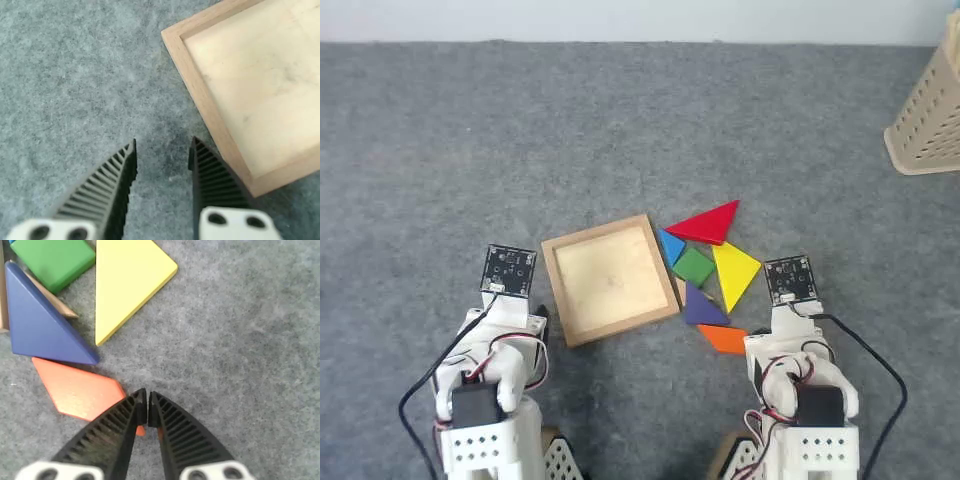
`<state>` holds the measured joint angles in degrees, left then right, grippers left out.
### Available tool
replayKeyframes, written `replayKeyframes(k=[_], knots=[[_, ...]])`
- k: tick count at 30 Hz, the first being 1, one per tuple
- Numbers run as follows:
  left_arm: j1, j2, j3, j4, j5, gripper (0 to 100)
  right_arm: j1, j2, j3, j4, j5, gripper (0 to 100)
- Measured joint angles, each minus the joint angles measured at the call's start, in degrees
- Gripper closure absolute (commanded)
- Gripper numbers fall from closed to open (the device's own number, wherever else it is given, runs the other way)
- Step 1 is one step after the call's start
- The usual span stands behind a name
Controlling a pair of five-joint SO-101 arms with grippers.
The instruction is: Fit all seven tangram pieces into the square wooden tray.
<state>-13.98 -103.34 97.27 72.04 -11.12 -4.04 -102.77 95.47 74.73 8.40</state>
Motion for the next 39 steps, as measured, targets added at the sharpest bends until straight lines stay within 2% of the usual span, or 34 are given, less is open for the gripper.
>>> replayKeyframes(k=[32,39], knots=[[0.00,0.00,0.00,0.00,0.00,83,0.00,0.00,0.00,0.00,0.00,99.2],[0.00,0.00,0.00,0.00,0.00,83,-1.76,0.00,0.00,-8.88,0.53,99.2]])
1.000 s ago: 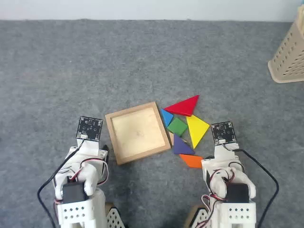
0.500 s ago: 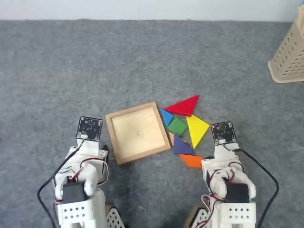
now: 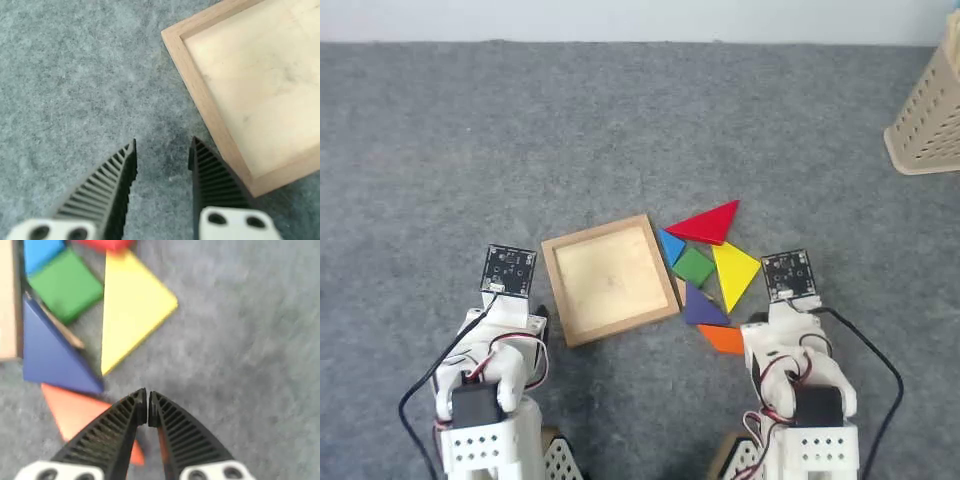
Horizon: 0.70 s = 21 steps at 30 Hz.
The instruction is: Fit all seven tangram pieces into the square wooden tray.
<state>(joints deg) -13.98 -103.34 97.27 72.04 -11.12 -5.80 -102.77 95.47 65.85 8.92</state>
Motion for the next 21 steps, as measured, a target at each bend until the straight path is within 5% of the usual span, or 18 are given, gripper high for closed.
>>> replayKeyframes(k=[7,14,21], knots=[[0.00,0.00,0.00,0.00,0.00,83,1.41,0.00,0.00,-12.40,15.30,99.2],[0.00,0.00,0.00,0.00,0.00,83,1.58,2.73,-7.65,-13.27,10.73,99.2],[0.00,0.00,0.00,0.00,0.00,83,-2.37,25.49,-25.05,-13.27,4.22,99.2]])
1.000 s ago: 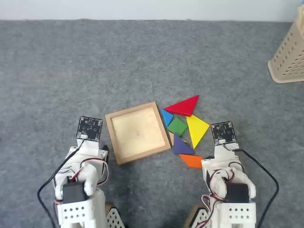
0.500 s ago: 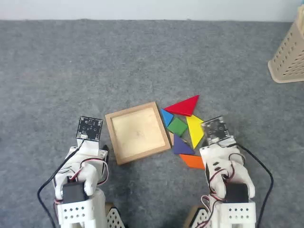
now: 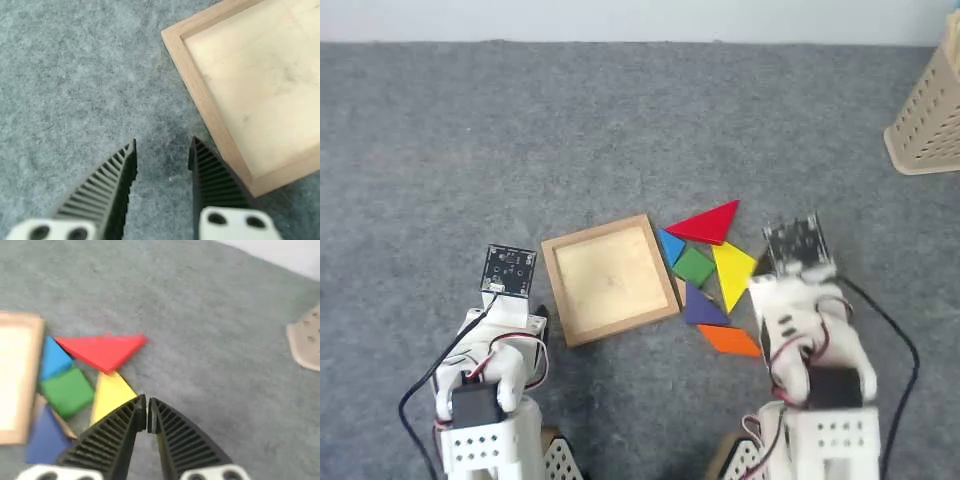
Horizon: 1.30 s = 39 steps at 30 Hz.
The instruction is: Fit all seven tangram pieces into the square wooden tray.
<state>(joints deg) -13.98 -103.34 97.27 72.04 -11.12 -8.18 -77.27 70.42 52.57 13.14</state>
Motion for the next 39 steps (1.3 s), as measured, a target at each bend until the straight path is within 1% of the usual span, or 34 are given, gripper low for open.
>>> replayKeyframes(k=[6,10,12,15,17,21,23,29,39], knots=[[0.00,0.00,0.00,0.00,0.00,83,-11.34,29.89,-19.60,-2.20,-13.27,99.2],[0.00,0.00,0.00,0.00,0.00,83,-14.68,49.67,-31.12,-5.45,-21.45,99.0],[0.00,0.00,0.00,0.00,0.00,83,-14.86,58.29,-35.87,-5.80,-25.49,94.6],[0.00,0.00,0.00,0.00,0.00,83,-14.77,68.48,-41.41,-5.98,-31.03,82.2],[0.00,0.00,0.00,0.00,0.00,83,-14.77,73.58,-43.60,-5.98,-33.85,76.3],[0.00,0.00,0.00,0.00,0.00,83,-14.77,77.45,-45.19,-5.98,-39.12,75.0],[0.00,0.00,0.00,0.00,0.00,83,-14.77,77.89,-45.19,-5.98,-40.35,74.9],[0.00,0.00,0.00,0.00,0.00,83,-14.77,78.15,-45.19,-5.98,-41.23,74.9],[0.00,0.00,0.00,0.00,0.00,83,-14.68,84.48,-45.19,-6.33,-41.41,74.9]])
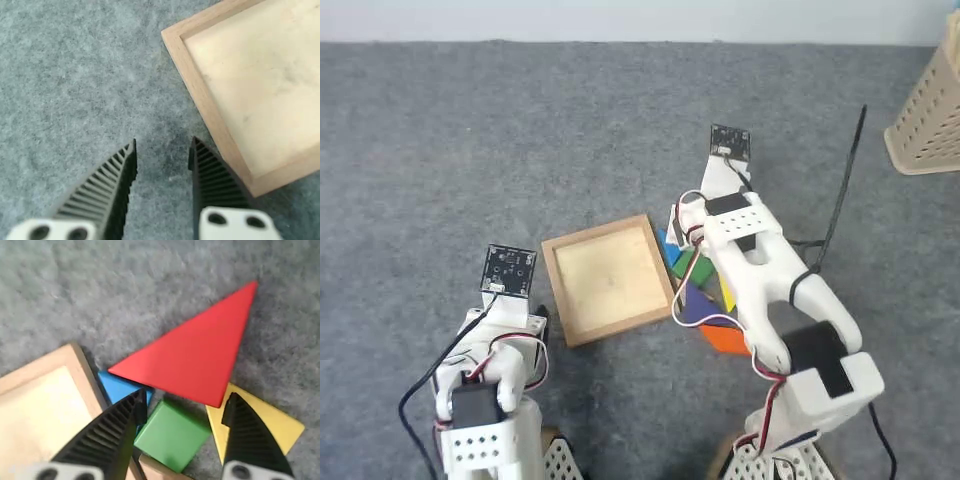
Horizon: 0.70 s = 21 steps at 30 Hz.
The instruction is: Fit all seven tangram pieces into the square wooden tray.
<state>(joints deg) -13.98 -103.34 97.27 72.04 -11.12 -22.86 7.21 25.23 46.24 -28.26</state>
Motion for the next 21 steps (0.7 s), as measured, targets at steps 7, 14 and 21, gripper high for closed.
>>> replayKeyframes(k=[7,14,21], knots=[[0.00,0.00,0.00,0.00,0.00,83,1.49,0.00,-1.23,-1.58,0.00,74.9],[0.00,0.00,0.00,0.00,0.00,83,1.67,0.00,-1.23,-3.08,0.00,75.1],[0.00,0.00,0.00,0.00,0.00,83,1.93,4.40,-2.02,-4.48,0.00,75.1]])
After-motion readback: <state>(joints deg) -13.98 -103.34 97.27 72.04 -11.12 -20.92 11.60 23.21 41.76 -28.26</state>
